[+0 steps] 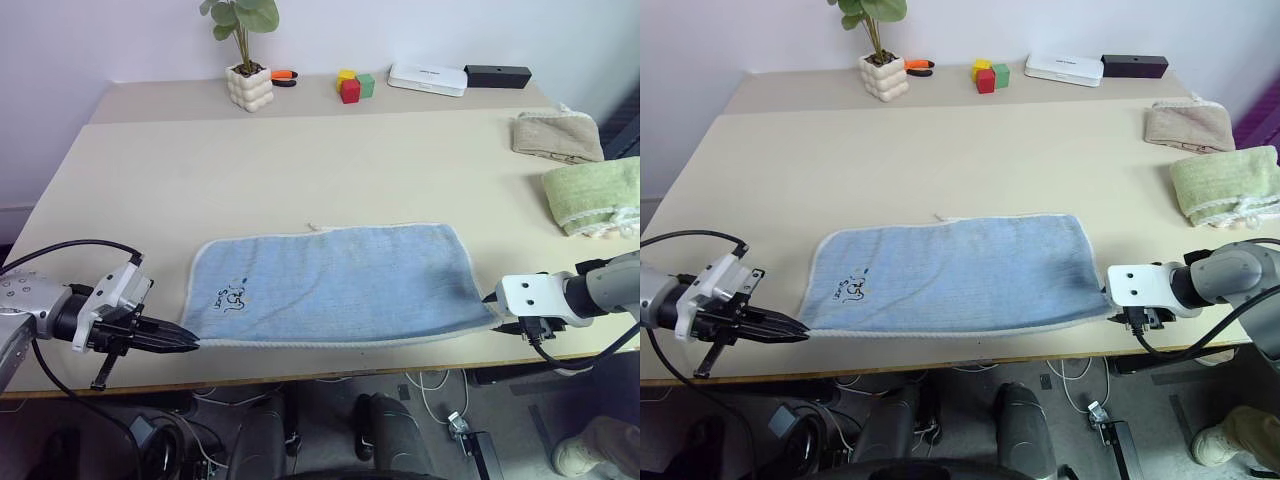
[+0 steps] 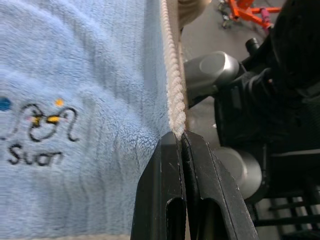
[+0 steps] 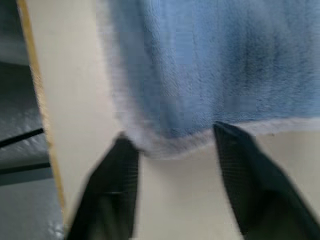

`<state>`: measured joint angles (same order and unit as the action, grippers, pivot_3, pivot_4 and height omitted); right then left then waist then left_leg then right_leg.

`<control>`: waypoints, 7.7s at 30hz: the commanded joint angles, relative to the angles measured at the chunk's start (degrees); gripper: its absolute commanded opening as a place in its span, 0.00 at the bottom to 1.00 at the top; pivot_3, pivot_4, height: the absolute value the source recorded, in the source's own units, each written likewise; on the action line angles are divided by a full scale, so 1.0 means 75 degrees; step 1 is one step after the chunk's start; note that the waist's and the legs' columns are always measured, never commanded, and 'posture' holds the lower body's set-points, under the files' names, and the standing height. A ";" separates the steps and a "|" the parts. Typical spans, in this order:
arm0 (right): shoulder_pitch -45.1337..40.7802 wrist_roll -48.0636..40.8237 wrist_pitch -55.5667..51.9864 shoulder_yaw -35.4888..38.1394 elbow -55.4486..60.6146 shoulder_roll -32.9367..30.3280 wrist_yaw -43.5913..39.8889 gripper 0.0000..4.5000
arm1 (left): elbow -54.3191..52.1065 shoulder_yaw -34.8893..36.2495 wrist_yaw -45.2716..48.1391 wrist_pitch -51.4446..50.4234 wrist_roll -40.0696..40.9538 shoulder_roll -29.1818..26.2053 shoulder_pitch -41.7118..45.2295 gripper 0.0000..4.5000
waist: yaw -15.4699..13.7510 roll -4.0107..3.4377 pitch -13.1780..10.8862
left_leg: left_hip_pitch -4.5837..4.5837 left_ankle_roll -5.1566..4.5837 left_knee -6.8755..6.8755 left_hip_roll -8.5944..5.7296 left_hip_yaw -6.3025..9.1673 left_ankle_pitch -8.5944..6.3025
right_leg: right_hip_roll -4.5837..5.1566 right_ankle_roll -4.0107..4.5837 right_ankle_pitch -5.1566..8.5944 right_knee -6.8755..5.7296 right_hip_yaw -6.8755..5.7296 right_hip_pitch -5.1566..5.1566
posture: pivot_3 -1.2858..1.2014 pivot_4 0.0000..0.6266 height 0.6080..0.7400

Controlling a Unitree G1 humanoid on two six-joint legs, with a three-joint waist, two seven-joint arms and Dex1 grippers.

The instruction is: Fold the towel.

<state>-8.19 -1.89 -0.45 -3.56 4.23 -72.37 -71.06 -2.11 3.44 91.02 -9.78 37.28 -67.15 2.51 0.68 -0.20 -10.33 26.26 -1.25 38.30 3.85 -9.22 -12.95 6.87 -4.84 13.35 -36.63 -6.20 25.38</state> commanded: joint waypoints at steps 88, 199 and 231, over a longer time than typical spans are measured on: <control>-0.3215 -0.1237 -0.4099 0.1668 0.0017 0.7022 0.5887 0.00 | 0.1614 0.2580 -0.7101 -0.2527 0.0567 0.6365 0.4436 0.01 | -0.0049 0.0016 0.0008 | 0.0013 -0.0011 0.0118 0.0001 0.0027 0.0000 | -0.0008 -0.0036 -0.0015 -0.0087 -0.0024 -0.0055 | 0.52 0.24 1.00; -0.0414 -0.5837 -0.5945 0.1853 0.2961 0.3916 0.8481 0.01 | 0.1275 0.1315 -0.1988 -0.1519 0.0130 0.3776 0.2920 1.00 | 0.0007 -0.0005 0.0026 | 0.0021 -0.0098 0.0040 -0.0001 0.0068 -0.0059 | -0.0009 -0.0003 -0.0004 0.0065 -0.0024 -0.0073 | 0.52 0.24 1.00; -0.1876 -0.2591 -0.5620 -0.1866 0.2881 0.5557 0.5509 0.40 | 0.0077 0.1711 -0.2537 -0.1749 0.0446 0.3569 0.1871 1.00 | 0.0006 0.0003 0.0024 | 0.0026 -0.0091 0.0039 -0.0002 0.0059 -0.0056 | -0.0006 -0.0005 -0.0006 0.0065 -0.0027 -0.0065 | 0.52 0.24 1.00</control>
<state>-21.28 -21.44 -42.93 -18.25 24.12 -31.04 -28.85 -0.36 14.92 72.01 -23.31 39.50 -39.86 16.12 0.72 -0.18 -10.15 26.45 -1.93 38.60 3.84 -8.78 -13.38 6.82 -4.88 13.30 -36.14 -6.41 24.89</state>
